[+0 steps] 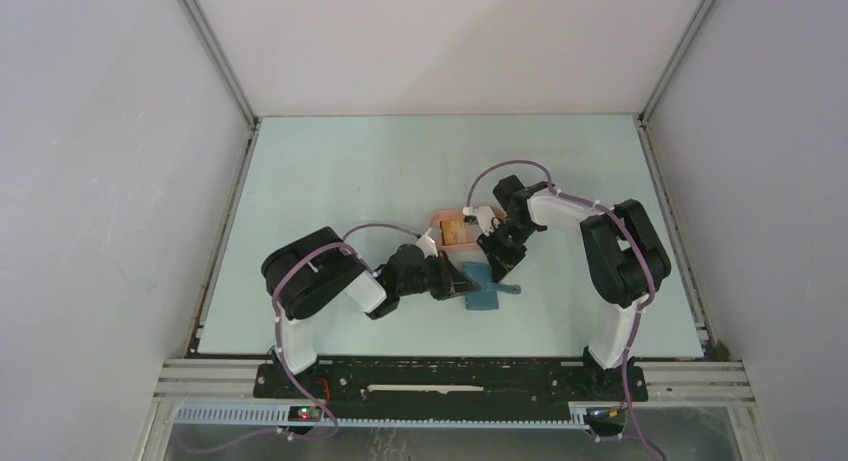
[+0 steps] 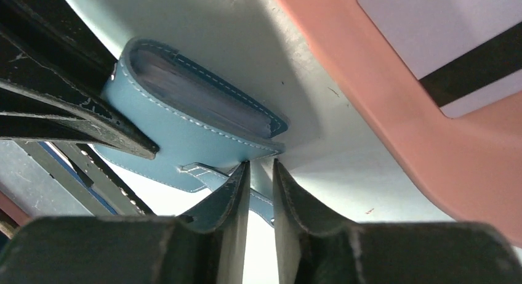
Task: Put the credit cards into the card holder
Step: Close the card holder at the center of the board.
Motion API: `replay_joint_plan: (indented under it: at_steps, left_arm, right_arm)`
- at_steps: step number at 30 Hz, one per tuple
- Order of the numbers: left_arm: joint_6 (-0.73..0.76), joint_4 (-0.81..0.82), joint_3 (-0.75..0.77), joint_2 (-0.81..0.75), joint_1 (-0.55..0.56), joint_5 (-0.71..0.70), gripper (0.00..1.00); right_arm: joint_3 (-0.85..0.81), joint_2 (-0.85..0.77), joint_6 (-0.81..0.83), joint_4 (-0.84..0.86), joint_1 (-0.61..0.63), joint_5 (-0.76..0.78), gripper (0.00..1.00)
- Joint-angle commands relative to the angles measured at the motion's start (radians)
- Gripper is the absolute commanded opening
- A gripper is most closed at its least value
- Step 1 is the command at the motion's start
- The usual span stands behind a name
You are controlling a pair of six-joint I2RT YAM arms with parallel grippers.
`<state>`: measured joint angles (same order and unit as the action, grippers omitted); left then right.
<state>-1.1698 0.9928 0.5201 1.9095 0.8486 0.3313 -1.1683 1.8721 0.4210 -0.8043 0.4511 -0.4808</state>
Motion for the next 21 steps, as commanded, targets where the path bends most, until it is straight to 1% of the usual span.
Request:
replay_joint_plan:
  at_steps: [1,3,6,9,11,14,16,18,21]
  left_arm:
    - [0.155,-0.144,-0.046,-0.065,0.015,-0.034,0.03]
    - [0.256,-0.223,-0.065,-0.163,0.015,-0.062,0.02]
    - [0.421,-0.423,-0.07,-0.355,0.025,-0.126,0.02]
    - [0.65,-0.728,-0.008,-0.56,0.067,-0.273,0.02]
    - [0.817,-0.824,0.032,-0.67,0.117,-0.402,0.03]
    - [1.087,-0.837,0.053,-0.781,0.197,-0.555,0.03]
    - [1.249,-0.824,0.06,-0.793,0.246,-0.639,0.02]
    - [1.387,-0.82,0.082,-0.772,0.289,-0.733,0.02]
    - [1.571,-0.79,0.109,-0.684,0.352,-0.855,0.0]
  right_arm:
    - [-0.021,-0.082,0.051,-0.039,-0.027,-0.079,0.33]
    - [-0.022,-0.177,0.083,-0.059,-0.066,-0.134,0.39]
    - [-0.022,-0.309,0.139,-0.099,-0.149,-0.237,0.43]
    - [-0.021,-0.424,0.18,-0.119,-0.25,-0.33,0.44]
    - [-0.02,-0.483,0.184,-0.116,-0.304,-0.385,0.44]
    - [-0.006,-0.556,0.178,-0.092,-0.369,-0.474,0.44]
    - [0.015,-0.597,0.165,-0.064,-0.388,-0.503,0.44]
    - [0.031,-0.618,0.155,-0.043,-0.393,-0.514,0.45]
    - [0.034,-0.607,0.151,-0.039,-0.398,-0.51,0.45]
